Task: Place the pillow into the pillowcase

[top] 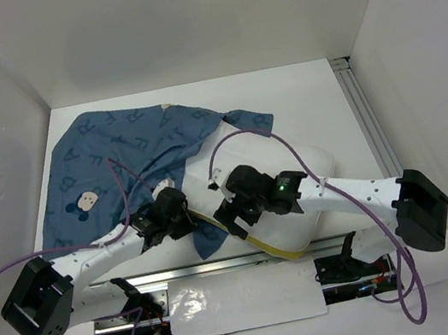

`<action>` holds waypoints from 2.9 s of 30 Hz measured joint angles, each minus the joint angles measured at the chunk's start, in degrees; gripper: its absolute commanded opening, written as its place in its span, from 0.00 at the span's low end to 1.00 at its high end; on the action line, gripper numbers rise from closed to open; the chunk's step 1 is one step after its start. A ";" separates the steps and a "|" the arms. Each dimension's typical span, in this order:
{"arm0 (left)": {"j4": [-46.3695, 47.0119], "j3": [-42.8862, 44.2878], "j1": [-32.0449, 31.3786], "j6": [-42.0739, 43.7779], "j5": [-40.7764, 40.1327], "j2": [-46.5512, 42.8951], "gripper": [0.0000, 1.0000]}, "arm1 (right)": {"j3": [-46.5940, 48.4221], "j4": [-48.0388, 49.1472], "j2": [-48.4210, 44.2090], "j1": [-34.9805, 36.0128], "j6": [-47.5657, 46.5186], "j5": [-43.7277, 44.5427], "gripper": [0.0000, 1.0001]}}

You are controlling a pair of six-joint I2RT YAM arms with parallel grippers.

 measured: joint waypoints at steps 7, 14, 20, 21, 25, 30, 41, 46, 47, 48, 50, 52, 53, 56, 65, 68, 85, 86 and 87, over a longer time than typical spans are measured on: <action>-0.13 0.02 -1.60 -0.37 -0.13 -0.81 0.00 | 0.00 0.90 5.01 1.79 0.83 5.03 0.74; 1.11 0.13 -6.38 1.64 1.44 -6.05 0.00 | 1.16 4.48 8.04 1.68 1.73 9.75 0.00; -0.96 3.17 -15.23 3.78 1.53 -4.81 0.00 | 3.89 9.62 7.74 1.60 0.83 9.66 0.00; -1.07 4.00 -16.68 4.07 1.79 -4.68 0.00 | 4.00 11.21 7.61 1.51 0.76 9.46 0.00; -2.97 6.19 -19.69 4.22 1.70 -4.59 0.00 | 3.54 17.35 4.76 -0.07 0.92 8.68 0.00; -1.73 9.94 -21.99 8.46 4.70 -3.69 0.00 | 0.81 23.61 1.31 -3.85 2.64 3.58 0.00; -11.34 15.54 -22.69 13.38 11.65 -0.13 0.26 | -5.25 20.92 0.42 -6.08 5.42 -0.92 0.60; -16.22 23.56 -23.65 15.98 12.74 0.11 0.44 | -6.16 16.28 -5.68 -5.88 5.05 0.35 0.82; -18.03 25.27 -23.65 16.06 11.58 0.09 0.51 | -5.99 15.91 -7.30 -6.12 4.79 1.01 0.86; -19.28 27.08 -23.80 16.22 10.49 0.07 0.59 | -5.66 15.50 -8.57 -6.56 4.57 2.05 0.94; -23.12 30.42 -24.22 15.61 6.71 0.04 0.87 | -4.61 14.75 -10.14 -8.13 4.35 3.82 1.00; -27.98 33.64 -23.56 14.05 0.92 0.57 0.97 | -3.69 14.47 -10.91 -10.80 4.42 5.68 1.00; -30.32 35.41 -22.80 13.68 -1.81 1.38 1.00 | -3.37 14.47 -11.02 -12.61 4.83 6.75 1.00; -35.56 41.57 -18.36 13.00 -8.24 6.86 1.00 | -1.86 14.08 -9.77 -19.58 5.97 7.74 1.00; -40.11 76.72 3.17 22.23 -21.53 41.51 1.00 | 9.07 15.91 2.84 -36.79 1.44 -2.27 1.00; -40.28 89.70 7.54 27.78 -22.32 52.83 0.98 | 11.58 15.89 6.38 -38.53 -5.38 -9.77 1.00; -25.94 94.14 12.74 46.95 -18.27 63.52 0.75 | 22.43 14.86 25.42 -39.21 -22.08 -22.51 1.00; -25.24 94.33 12.61 47.36 -17.86 63.91 0.66 | 22.56 14.58 26.03 -39.21 -22.18 -22.51 1.00; -24.70 94.64 12.48 47.56 -17.53 64.41 0.34 | 22.77 14.25 26.71 -39.21 -22.34 -22.47 0.98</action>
